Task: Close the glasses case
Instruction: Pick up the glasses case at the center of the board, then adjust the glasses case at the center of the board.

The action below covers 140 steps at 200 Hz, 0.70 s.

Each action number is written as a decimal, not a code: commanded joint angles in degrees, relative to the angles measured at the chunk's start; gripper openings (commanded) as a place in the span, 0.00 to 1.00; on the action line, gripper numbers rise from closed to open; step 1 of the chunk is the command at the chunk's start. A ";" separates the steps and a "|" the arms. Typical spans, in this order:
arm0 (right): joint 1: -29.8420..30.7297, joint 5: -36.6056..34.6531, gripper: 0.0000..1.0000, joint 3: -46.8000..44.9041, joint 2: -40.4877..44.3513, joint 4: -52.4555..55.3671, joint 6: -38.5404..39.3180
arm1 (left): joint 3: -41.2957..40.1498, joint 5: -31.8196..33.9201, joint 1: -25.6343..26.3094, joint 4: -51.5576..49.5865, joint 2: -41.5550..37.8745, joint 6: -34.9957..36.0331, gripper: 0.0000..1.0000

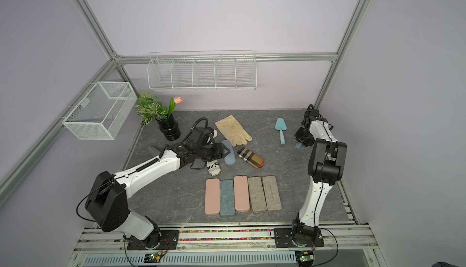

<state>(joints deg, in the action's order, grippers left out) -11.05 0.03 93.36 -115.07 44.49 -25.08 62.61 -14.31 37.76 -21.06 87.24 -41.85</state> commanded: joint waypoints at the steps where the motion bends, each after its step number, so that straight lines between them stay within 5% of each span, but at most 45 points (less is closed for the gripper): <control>1: 4.81 8.44 0.21 -1.05 9.16 1.63 10.62 | -4.59 1.76 -3.63 -3.86 -3.23 -1.05 0.61; 70: 24.40 5.47 0.21 -1.38 10.17 6.86 23.25 | -12.10 4.35 -10.46 -9.89 -7.09 -4.20 0.61; 140: 32.23 -9.34 0.19 -3.77 6.11 6.25 26.93 | -12.95 6.72 -15.83 -14.40 -4.48 -3.51 0.61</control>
<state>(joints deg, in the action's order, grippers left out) 19.86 -2.17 91.18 -109.32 50.24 -0.95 50.22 -9.72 22.50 -33.12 81.21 -45.34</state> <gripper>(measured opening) 0.325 0.612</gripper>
